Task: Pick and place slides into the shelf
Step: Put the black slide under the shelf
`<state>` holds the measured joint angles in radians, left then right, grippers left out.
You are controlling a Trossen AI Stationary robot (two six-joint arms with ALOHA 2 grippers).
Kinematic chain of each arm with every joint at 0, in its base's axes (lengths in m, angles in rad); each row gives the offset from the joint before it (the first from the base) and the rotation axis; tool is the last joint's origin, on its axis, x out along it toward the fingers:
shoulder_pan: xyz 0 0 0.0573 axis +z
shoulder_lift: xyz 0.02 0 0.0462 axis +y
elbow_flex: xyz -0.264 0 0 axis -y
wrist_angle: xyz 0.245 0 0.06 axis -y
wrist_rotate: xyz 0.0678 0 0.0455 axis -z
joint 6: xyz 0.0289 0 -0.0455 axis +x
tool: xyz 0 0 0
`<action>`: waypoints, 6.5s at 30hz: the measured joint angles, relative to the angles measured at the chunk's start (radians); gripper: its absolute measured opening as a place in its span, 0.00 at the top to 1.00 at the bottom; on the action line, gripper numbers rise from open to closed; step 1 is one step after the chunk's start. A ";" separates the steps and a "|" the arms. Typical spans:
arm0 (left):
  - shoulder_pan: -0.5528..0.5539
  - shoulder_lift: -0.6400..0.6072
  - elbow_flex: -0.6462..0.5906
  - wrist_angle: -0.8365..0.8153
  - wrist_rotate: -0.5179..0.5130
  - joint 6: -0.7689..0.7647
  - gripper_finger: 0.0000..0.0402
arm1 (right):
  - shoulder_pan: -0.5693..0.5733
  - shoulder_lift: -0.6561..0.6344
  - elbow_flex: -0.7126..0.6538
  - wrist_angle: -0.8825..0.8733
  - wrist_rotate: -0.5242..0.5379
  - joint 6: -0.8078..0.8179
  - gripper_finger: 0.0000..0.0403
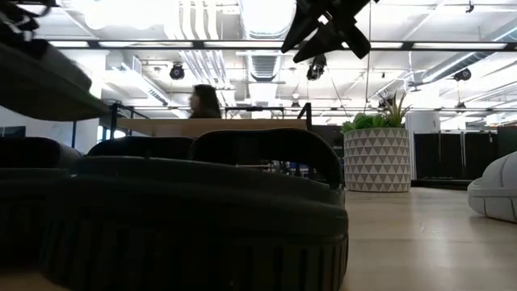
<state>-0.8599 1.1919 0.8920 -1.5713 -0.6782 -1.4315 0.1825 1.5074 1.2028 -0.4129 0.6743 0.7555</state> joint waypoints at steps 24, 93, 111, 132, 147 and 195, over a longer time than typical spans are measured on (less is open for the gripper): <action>0.557 0.070 -0.221 0.581 -0.147 0.595 1.00 | 0.000 0.000 0.001 -0.001 -0.027 0.003 0.70; 0.788 -0.101 -0.201 0.797 0.198 0.966 0.47 | -0.009 -0.001 -0.006 -0.029 -0.053 0.053 0.73; 0.786 -0.184 -0.110 0.779 0.449 0.966 0.47 | -0.018 -0.001 -0.006 -0.031 -0.053 0.056 0.73; 0.719 -0.176 -0.112 0.805 0.809 0.965 0.47 | -0.018 -0.001 -0.006 -0.053 -0.055 0.056 0.73; 0.606 -0.122 -0.112 0.904 0.837 0.912 0.98 | -0.017 -0.001 -0.006 -0.055 -0.083 0.056 0.73; 0.815 0.173 -0.179 0.935 0.434 1.195 1.00 | -0.017 0.000 -0.006 -0.114 -0.105 0.081 0.73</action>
<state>-0.0447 1.3649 0.7131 -0.6362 -0.2439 -0.2365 0.1654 1.5070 1.1965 -0.5267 0.5694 0.8369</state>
